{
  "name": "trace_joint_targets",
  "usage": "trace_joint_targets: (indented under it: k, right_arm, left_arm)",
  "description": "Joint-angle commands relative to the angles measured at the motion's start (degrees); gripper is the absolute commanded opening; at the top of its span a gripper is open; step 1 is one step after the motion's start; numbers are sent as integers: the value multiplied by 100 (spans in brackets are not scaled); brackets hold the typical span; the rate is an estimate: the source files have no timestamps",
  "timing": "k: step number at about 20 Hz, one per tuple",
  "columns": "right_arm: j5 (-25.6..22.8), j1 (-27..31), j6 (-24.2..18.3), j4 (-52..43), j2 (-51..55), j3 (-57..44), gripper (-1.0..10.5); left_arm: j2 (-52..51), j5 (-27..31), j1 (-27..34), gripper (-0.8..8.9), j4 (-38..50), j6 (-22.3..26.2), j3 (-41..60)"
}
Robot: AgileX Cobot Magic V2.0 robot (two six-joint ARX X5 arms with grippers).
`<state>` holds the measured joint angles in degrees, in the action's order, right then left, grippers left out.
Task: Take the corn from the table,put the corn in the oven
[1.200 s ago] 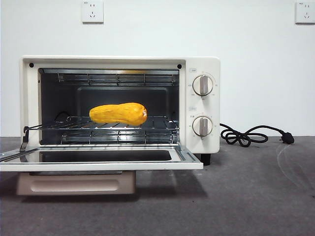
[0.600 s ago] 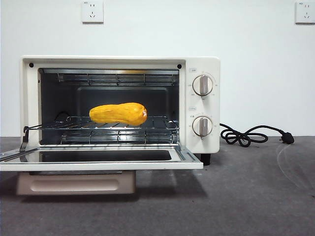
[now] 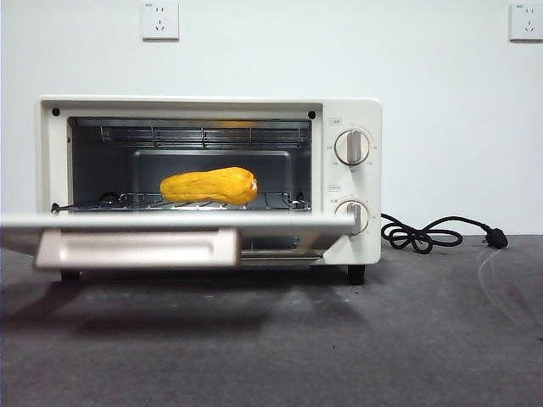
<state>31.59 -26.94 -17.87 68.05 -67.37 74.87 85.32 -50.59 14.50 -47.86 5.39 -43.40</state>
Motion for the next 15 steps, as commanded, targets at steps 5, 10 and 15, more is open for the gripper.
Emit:
trace_joint_targets:
  k: [5,10,15]
  right_arm:
    - [37,-2,-59,-15,-28,-9,-8]
    - [37,-2,-59,-33,-28,-9,-8]
    - [37,-2,-59,-85,-28,-9,-8]
  left_arm:
    - [15,-214,-63,-8,-485,66,-1401]
    - [15,-205,-72,-8,-461,-77,-2234]
    - [15,-190,-74,-8,-225,-238,-2369]
